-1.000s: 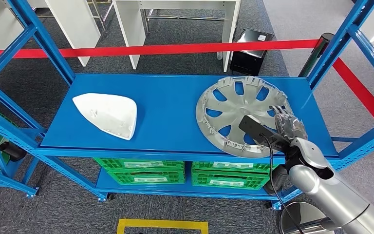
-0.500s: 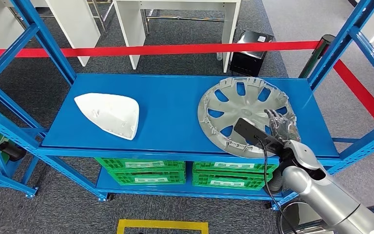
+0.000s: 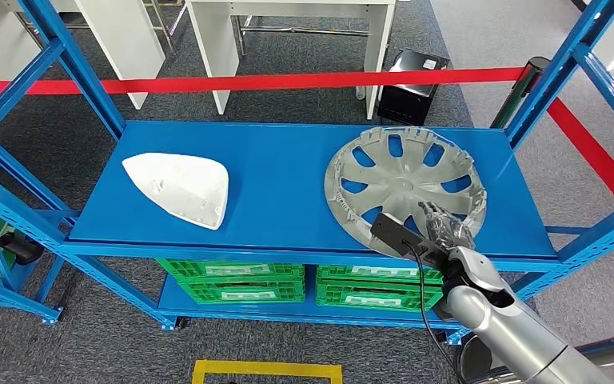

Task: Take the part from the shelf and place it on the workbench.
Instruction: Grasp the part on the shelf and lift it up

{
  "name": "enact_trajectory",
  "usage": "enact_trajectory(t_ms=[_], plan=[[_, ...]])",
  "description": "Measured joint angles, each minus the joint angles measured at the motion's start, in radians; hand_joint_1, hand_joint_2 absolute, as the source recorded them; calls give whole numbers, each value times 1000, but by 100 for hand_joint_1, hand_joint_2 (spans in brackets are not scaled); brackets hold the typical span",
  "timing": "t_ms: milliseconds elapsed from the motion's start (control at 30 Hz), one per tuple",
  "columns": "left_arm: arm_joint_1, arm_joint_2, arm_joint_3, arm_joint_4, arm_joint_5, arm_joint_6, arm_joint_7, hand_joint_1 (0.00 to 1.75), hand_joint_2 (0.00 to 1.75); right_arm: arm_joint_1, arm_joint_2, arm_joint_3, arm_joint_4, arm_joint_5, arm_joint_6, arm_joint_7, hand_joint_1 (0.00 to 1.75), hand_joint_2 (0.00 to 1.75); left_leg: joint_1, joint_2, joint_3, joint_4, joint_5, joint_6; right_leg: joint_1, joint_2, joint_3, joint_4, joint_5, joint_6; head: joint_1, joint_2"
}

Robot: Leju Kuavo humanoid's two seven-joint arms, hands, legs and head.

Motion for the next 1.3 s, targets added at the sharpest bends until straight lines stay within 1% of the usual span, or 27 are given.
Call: enact_trajectory(t_ms=[267, 500, 633, 767, 867, 1300], plan=[[0, -1, 0, 0, -7, 0, 4, 0, 0, 9, 29, 5, 42, 22, 5, -6, 0, 0, 0, 0, 1, 0, 0, 0, 0, 0, 1, 0, 0, 0, 0, 0], [-1, -3, 0, 0, -7, 6, 7, 0, 0, 10, 51, 8, 76, 74, -6, 21, 0, 0, 0, 0, 2, 0, 0, 0, 0, 0, 2, 0, 0, 0, 0, 0], [-1, -5, 0, 0, -8, 10, 9, 0, 0, 6, 59, 6, 89, 60, 19, 28, 0, 175, 0, 0, 5, 0, 0, 0, 0, 0, 5, -1, 0, 0, 0, 0], [-1, -5, 0, 0, -9, 10, 11, 0, 0, -10, 60, 2, 96, 6, 71, 29, 0, 175, 0, 0, 10, 0, -2, 0, 1, 1, 11, -2, -1, 1, 0, 0], [-1, -5, 0, 0, -10, 10, 11, 0, 0, -17, 60, -2, 99, -22, 94, 29, 0, 175, 1, 0, 13, 0, -3, 0, 1, 1, 15, -3, -1, 2, 0, 0], [-1, -5, 0, 0, -11, 10, 11, 0, 0, -23, 64, -3, 112, -35, 109, 28, 0, 175, 1, 0, 19, 0, -5, 0, 2, 1, 22, -5, -2, 2, 0, 0]])
